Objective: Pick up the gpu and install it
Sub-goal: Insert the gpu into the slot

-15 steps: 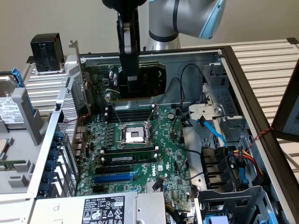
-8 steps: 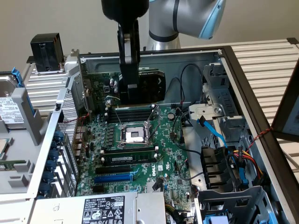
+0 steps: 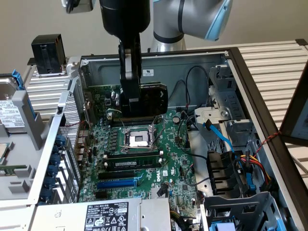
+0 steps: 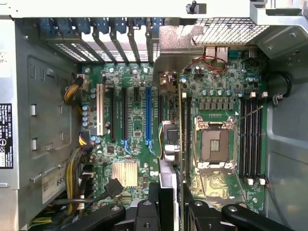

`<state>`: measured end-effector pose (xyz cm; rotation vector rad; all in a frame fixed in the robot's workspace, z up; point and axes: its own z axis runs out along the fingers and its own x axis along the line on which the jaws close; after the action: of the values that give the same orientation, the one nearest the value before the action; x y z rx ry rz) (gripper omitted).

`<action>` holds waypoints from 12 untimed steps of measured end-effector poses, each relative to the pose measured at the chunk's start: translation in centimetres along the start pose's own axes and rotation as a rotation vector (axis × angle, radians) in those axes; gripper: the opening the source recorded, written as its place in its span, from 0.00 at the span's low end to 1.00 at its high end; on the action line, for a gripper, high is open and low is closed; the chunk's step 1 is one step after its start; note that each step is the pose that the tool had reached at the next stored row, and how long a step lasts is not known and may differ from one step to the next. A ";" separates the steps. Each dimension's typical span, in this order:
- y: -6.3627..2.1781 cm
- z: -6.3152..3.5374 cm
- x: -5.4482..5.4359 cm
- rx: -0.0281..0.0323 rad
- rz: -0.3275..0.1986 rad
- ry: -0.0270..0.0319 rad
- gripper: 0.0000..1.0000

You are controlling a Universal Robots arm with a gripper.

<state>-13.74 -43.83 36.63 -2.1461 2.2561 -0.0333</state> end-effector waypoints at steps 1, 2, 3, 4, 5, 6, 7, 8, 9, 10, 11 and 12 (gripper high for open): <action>0.04 0.20 0.3 0.0000 0.000 -0.0001 0.28; 0.07 0.37 0.5 0.0000 0.000 -0.0001 0.28; 0.12 0.55 0.8 0.0000 0.000 -0.0001 0.28; 0.16 0.69 1.1 -0.0006 0.000 -0.0002 0.28; 0.20 0.83 1.3 -0.0019 0.000 0.0000 0.28; 0.28 1.00 1.4 -0.0028 0.000 0.0000 0.28; 0.39 1.19 1.5 -0.0031 0.001 -0.0002 0.28; 0.51 1.36 1.5 -0.0036 0.002 0.0001 0.28; 0.63 1.54 1.5 -0.0039 0.002 0.0000 0.28; 0.75 1.71 1.6 -0.0047 0.003 0.0001 0.28; 0.89 1.90 1.6 -0.0067 0.003 0.0002 0.28; 1.00 2.04 1.6 -0.0101 0.003 0.0005 0.28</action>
<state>-14.75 -45.39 34.55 -2.1475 2.2648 -0.0225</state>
